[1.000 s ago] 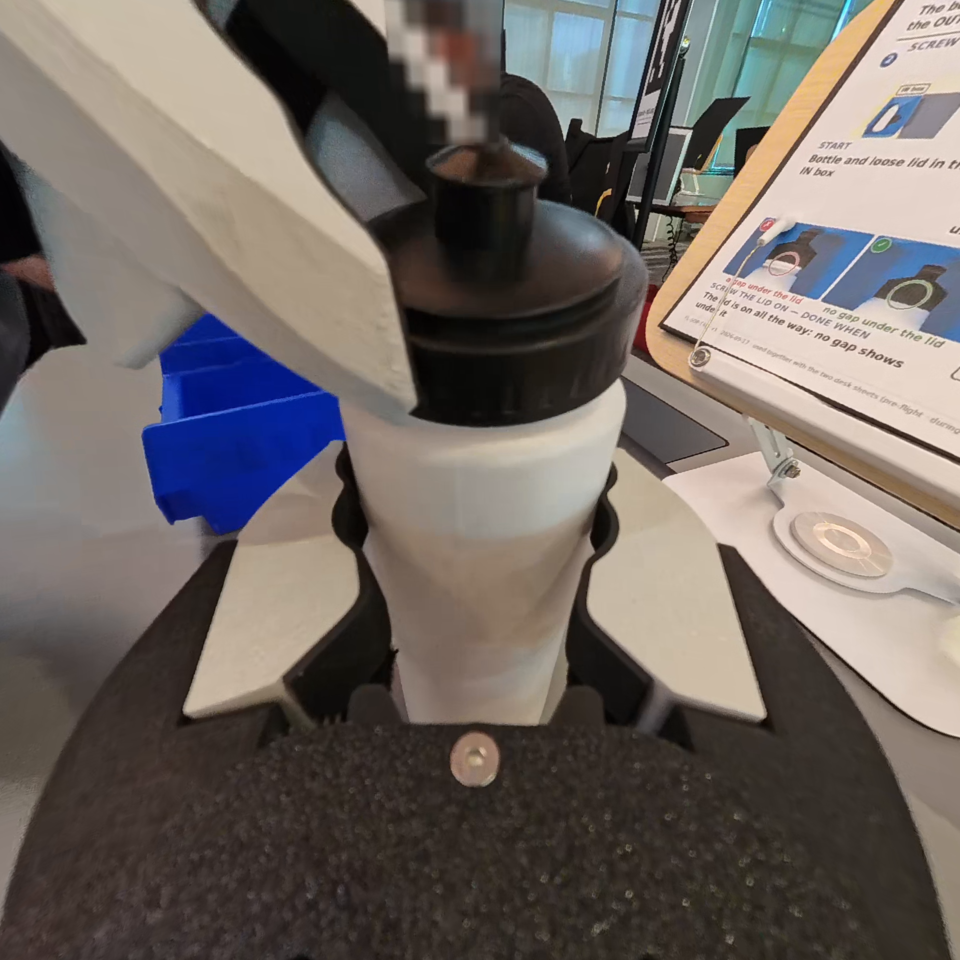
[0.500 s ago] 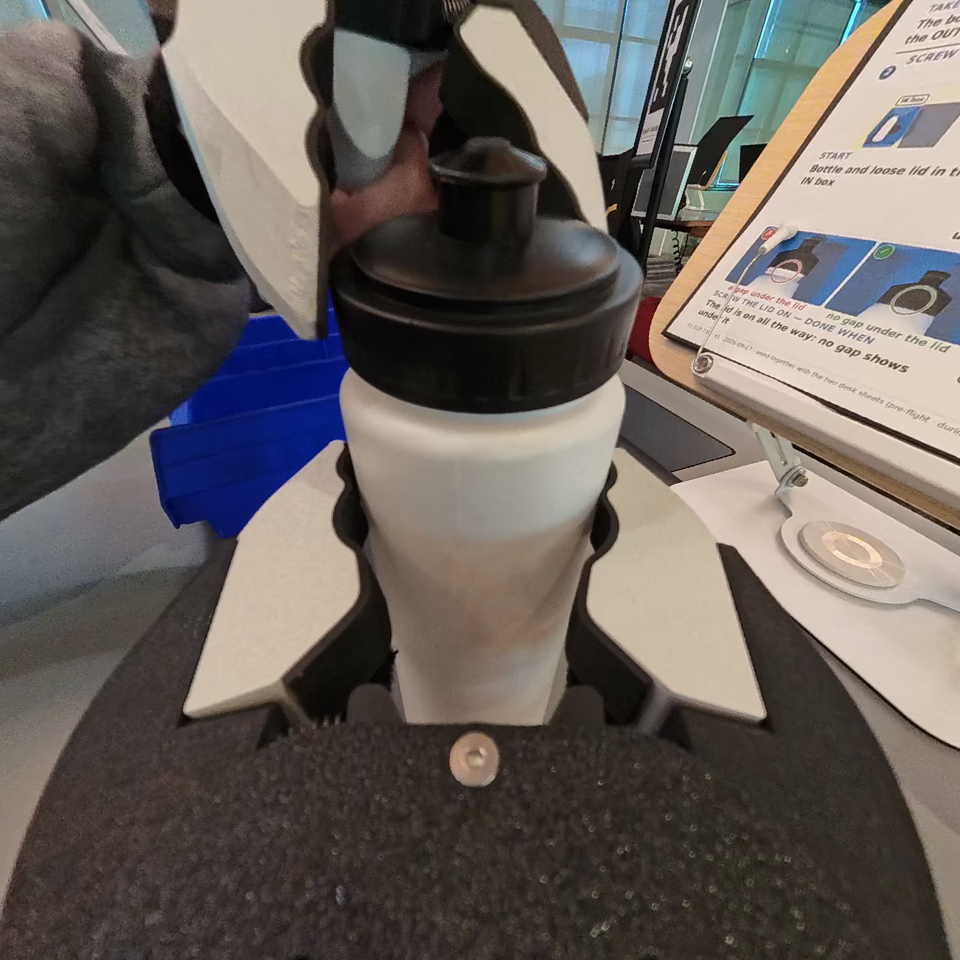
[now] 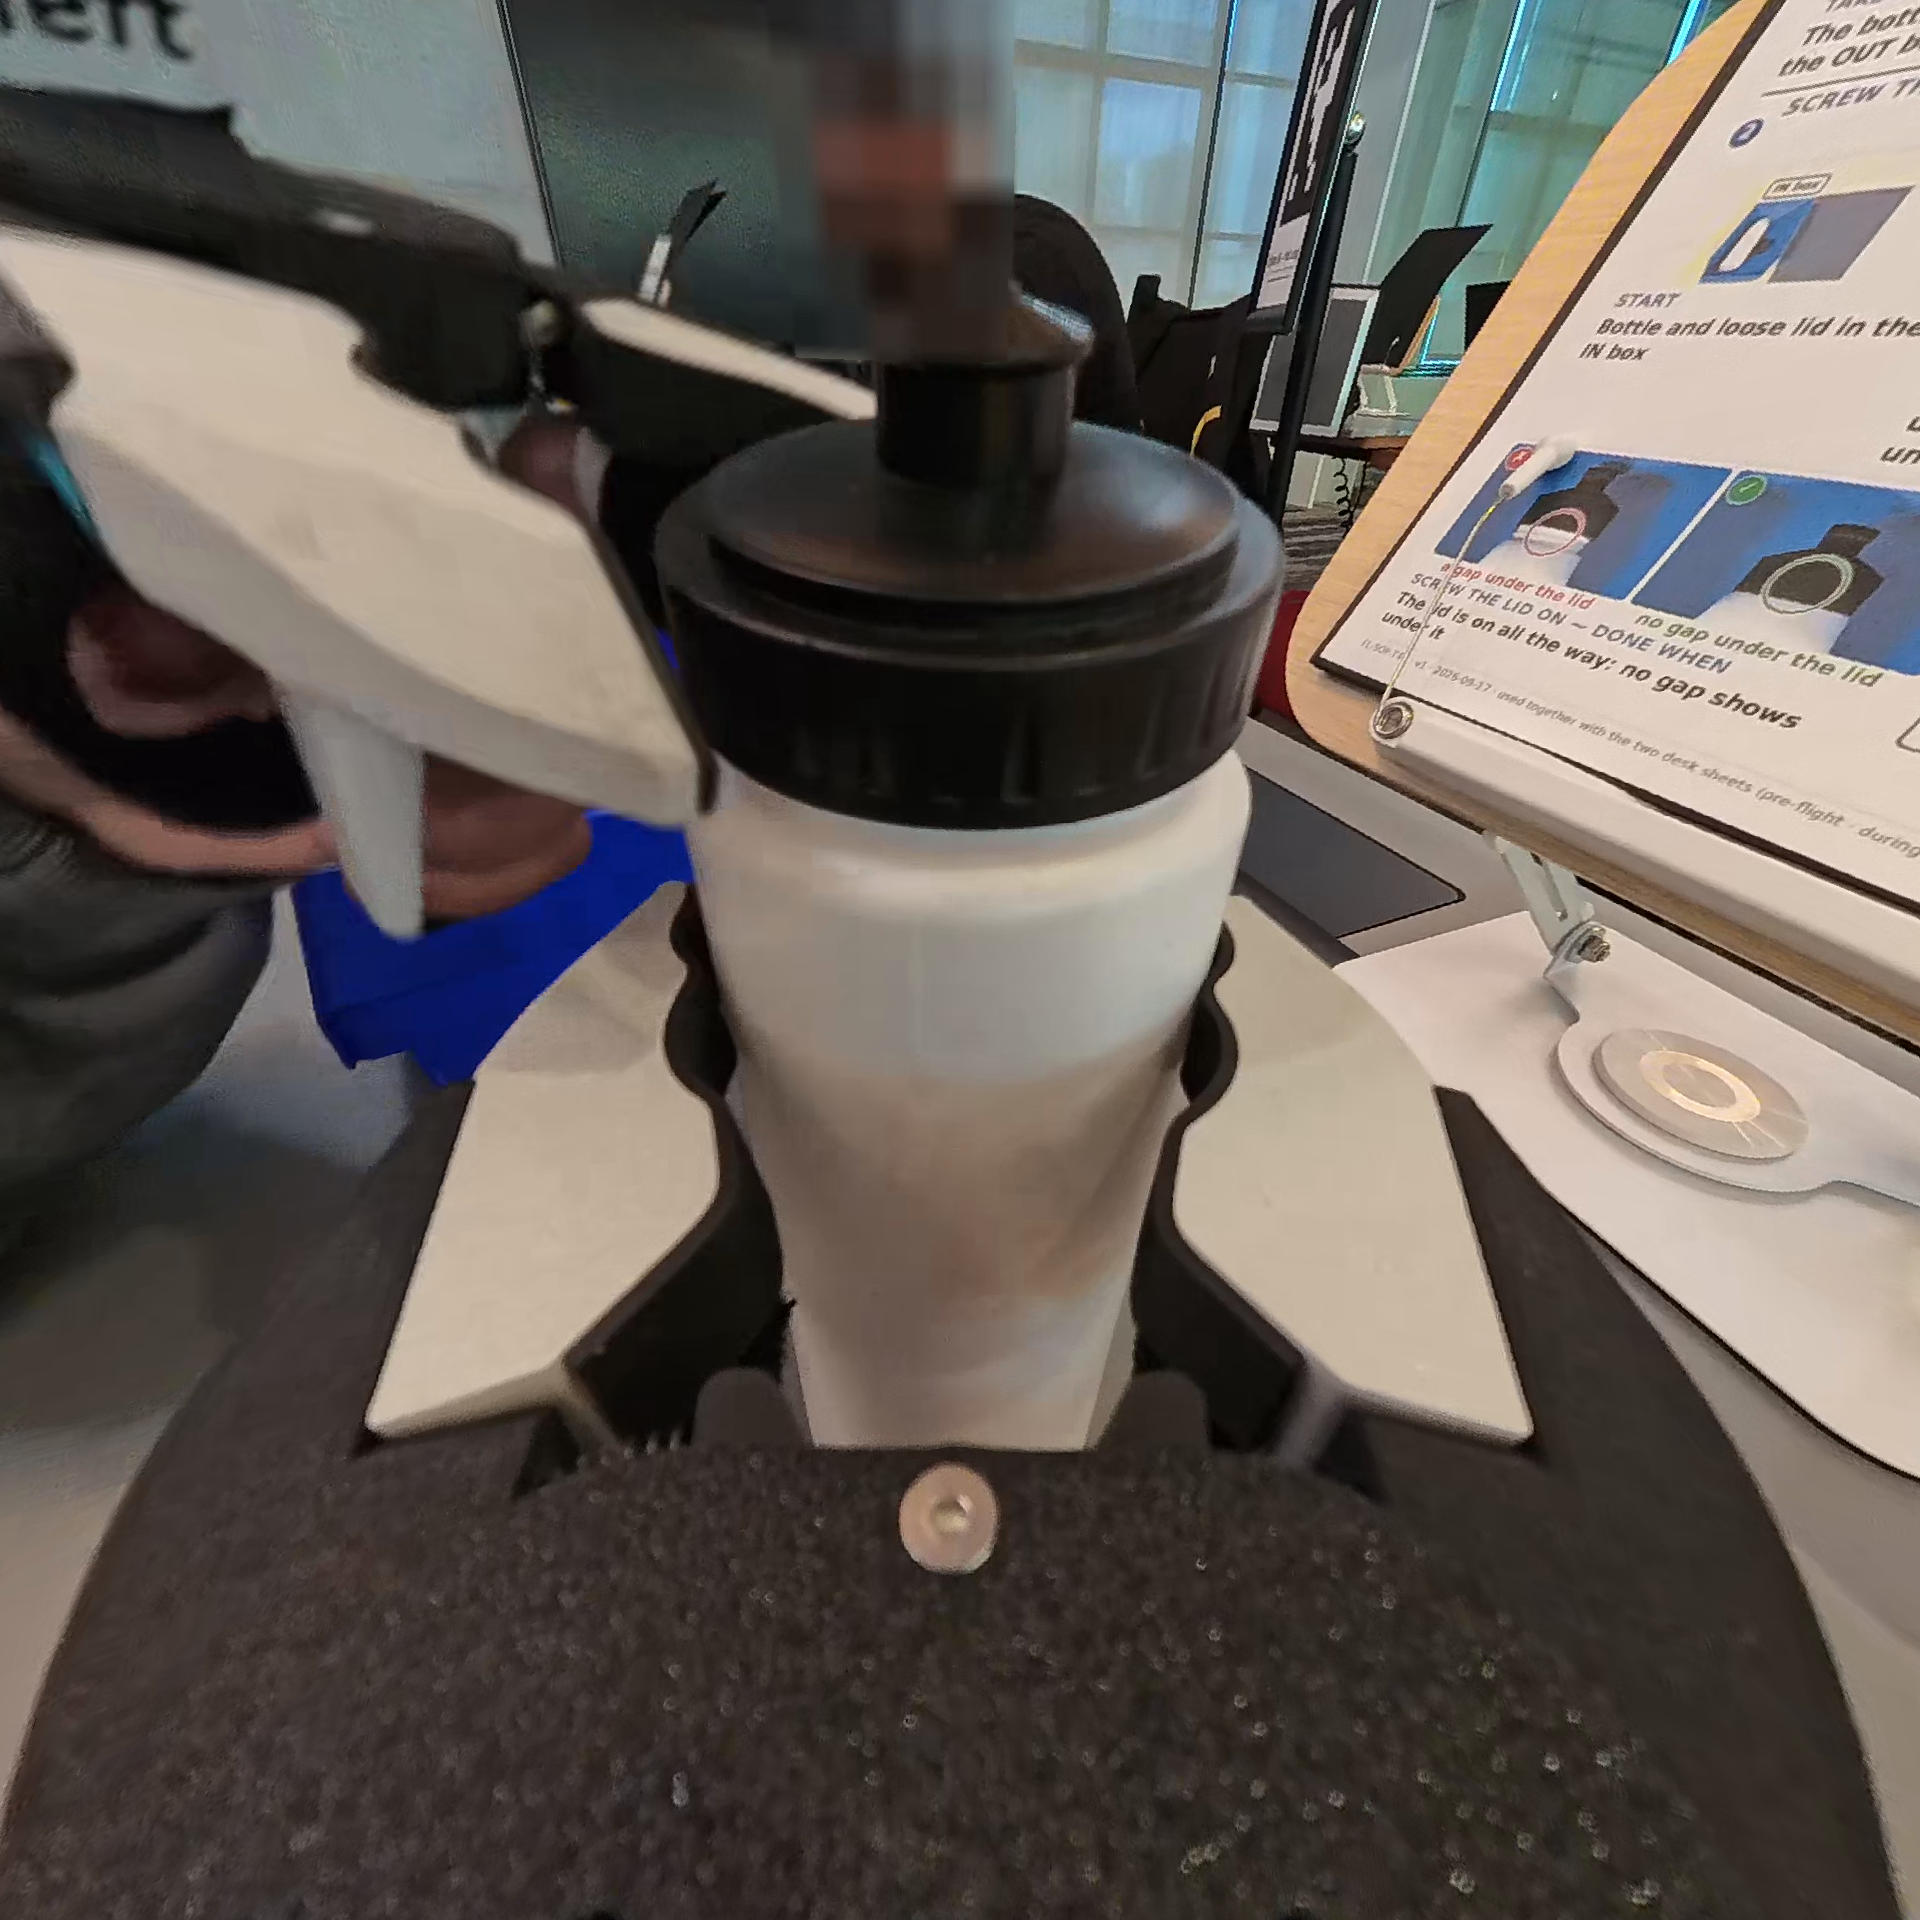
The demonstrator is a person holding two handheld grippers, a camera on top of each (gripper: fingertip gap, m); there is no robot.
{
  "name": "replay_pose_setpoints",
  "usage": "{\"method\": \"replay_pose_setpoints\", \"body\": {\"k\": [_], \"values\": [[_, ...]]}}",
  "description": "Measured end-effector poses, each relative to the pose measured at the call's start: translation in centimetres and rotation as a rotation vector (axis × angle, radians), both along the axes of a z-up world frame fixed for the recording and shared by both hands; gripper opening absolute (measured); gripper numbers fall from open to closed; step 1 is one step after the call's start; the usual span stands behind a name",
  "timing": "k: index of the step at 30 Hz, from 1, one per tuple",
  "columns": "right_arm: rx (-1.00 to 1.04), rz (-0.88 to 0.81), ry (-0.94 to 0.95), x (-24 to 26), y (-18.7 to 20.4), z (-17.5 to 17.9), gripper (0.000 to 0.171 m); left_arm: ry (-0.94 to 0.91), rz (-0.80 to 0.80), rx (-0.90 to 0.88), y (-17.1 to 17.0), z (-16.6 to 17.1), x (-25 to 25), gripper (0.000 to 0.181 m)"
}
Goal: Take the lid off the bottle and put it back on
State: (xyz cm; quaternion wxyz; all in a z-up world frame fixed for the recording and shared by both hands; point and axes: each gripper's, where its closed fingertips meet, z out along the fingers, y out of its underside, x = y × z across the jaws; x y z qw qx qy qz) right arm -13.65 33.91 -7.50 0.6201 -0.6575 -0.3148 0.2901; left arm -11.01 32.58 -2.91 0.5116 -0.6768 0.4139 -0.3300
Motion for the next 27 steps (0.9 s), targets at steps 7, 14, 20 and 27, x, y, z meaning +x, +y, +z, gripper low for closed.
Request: {"method": "replay_pose_setpoints", "body": {"k": [7, 14, 20, 27], "values": [[0.009, -0.001, -0.025, -0.4, -0.1, 0.0, 0.087, -0.075, 0.15, 0.16, 0.1, 1.4, 0.3, 0.073], [0.008, -0.009, -0.032, -0.5, -0.1, -0.1, 0.087, -0.045, 0.195, 0.17, 0.2, 1.4, 0.2, 0.072], [0.017, -0.024, -0.041, -0.8, -0.1, -0.1, 0.087, -0.107, 0.397, 0.097, 0.4, 1.5, -0.4, 0.072], [0.01, -0.026, -0.032, -0.7, 0.0, -0.1, 0.087, -0.098, 0.449, 0.16, 0.5, 2.0, -0.3, 0.072]]}}
